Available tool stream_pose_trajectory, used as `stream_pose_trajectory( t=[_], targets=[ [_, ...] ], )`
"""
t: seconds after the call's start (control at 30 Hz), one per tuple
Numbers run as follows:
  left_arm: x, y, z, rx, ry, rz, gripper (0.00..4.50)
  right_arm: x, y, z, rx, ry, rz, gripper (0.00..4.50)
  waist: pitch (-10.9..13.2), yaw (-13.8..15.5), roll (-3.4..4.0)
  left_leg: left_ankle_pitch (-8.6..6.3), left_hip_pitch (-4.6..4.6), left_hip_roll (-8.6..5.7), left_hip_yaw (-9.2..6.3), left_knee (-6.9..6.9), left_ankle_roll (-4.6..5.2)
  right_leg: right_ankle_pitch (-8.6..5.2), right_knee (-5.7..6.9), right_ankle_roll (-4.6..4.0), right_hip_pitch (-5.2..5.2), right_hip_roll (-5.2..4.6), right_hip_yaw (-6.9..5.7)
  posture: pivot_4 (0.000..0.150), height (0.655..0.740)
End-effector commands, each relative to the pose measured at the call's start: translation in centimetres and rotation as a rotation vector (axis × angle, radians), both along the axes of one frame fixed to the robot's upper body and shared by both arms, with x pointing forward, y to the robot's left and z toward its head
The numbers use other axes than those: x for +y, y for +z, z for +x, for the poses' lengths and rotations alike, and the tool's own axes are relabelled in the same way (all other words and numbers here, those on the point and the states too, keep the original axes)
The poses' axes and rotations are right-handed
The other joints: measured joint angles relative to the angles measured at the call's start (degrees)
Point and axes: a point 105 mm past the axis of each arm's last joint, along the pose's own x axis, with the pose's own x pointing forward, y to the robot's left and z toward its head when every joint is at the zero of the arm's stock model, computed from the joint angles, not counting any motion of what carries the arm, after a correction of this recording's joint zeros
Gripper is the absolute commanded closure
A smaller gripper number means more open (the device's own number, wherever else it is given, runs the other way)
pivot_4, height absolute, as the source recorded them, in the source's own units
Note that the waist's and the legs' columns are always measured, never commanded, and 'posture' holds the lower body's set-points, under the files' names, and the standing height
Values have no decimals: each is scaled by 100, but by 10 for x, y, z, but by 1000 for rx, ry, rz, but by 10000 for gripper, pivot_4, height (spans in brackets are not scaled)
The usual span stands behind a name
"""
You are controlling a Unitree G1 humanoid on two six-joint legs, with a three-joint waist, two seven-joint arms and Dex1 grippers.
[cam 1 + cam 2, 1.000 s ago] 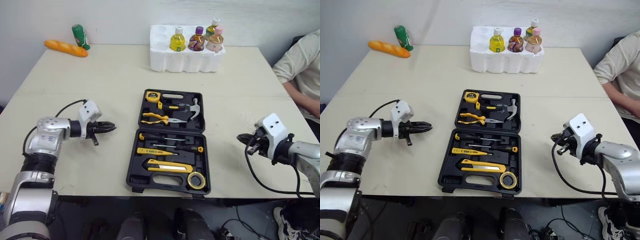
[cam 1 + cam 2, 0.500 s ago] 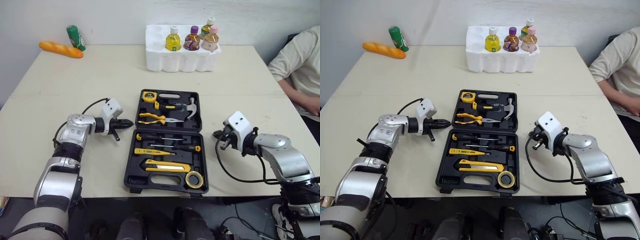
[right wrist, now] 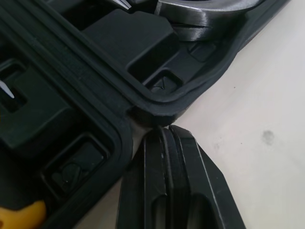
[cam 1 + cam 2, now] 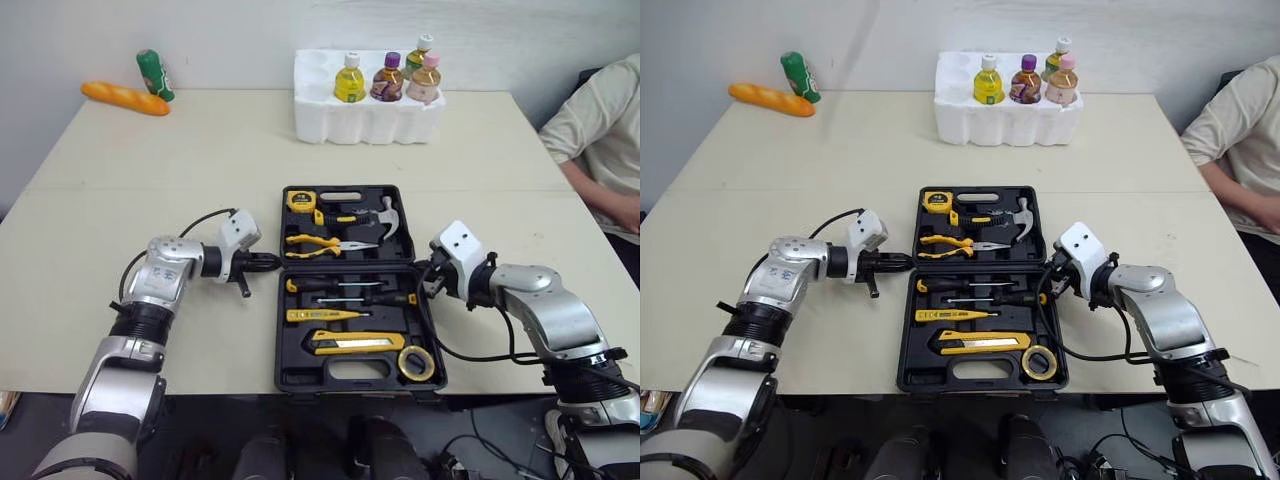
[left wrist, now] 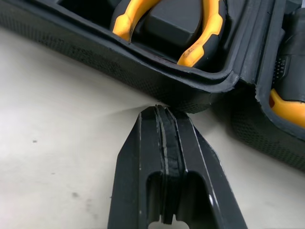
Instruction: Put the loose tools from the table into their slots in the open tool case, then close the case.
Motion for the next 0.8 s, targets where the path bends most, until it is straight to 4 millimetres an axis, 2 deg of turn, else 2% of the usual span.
stream_pose_trajectory(
  t=[0.03, 0.3, 0.43, 0.8],
  targets=[
    [-30, 0, -5, 0, -72, -9, 44663, 23, 18, -8, -42, 97, 53, 45000, 0, 10, 0, 0, 0, 1, -4, 0, 0, 0, 0, 0, 0, 0, 1, 1500, 7367],
    [-26, -11, -6, 89, -6, -14, 44663, 28, 15, -12, -33, 101, 49, 45000, -2, 54, 3, 5, 7, 3, -7, 0, -4, 0, 6, 0, 5, -5, 1, 1500, 7367],
    [-10, -21, -3, 121, 63, 48, 44663, 30, 13, -11, -34, 93, 43, 45000, -4, 39, 7, 6, 11, 4, -6, 0, -6, 0, 9, -1, 5, -4, 2, 1500, 7367],
    [7, -20, -10, 162, 127, 17, 44663, 39, 12, -10, -46, 91, 52, 45000, -6, -59, 11, 8, 18, 12, -6, -1, -15, -3, 15, -5, 6, -1, 48, 1500, 7367]
  ],
)
